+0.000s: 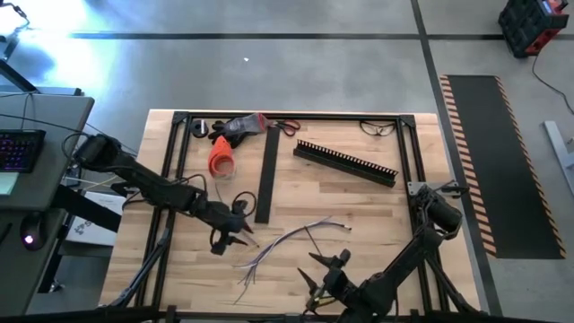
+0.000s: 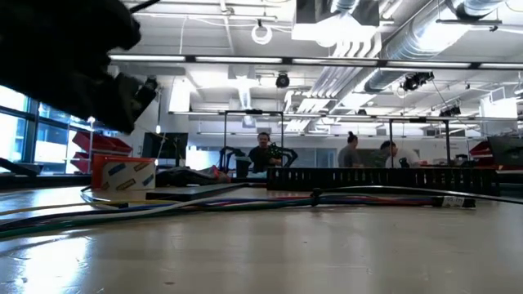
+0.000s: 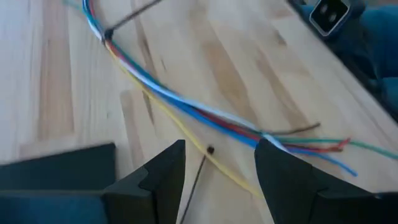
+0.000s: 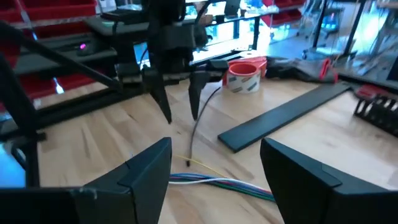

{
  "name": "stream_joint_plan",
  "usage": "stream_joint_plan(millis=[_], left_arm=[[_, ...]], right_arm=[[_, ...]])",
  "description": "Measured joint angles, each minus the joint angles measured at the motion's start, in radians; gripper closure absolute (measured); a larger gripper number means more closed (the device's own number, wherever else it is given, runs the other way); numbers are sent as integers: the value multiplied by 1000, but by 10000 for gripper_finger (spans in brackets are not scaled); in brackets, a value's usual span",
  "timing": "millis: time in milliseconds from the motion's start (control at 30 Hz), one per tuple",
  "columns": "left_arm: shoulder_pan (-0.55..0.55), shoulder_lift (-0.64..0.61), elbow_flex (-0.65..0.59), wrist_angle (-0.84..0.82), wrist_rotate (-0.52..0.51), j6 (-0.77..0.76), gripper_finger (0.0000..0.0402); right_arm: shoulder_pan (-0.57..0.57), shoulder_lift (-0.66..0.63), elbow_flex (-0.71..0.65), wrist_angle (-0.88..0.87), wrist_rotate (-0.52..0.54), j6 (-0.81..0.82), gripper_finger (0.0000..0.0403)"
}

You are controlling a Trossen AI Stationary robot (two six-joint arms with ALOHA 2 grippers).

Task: Ziptie cables
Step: Wrap the black zip tie on the cables

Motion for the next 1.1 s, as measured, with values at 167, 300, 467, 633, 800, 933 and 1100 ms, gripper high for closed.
stream_joint_plan(millis=[167,300,467,633,800,933,1100], left_arm=[[-22,14,-42,-7,-92,16,232],[-25,33,-41,-22,-111,40,232],[-25,129,-39,-2,-80,25,232],[-16,248,-34,57,-101,15,239],[-7,310,-31,104,-96,-25,280],[-7,308,-31,100,-97,-38,343],[-7,306,-31,108,-105,-48,395]], right_arm=[[-24,9,-3,23,-12,0,171],[-52,9,-3,34,-16,-46,171],[-98,9,-3,34,-69,-101,171],[-144,9,-3,43,-189,-143,171],[-175,9,-3,62,-228,-210,171],[-188,9,-3,104,-228,-293,171],[-192,9,-3,194,-227,-440,171]])
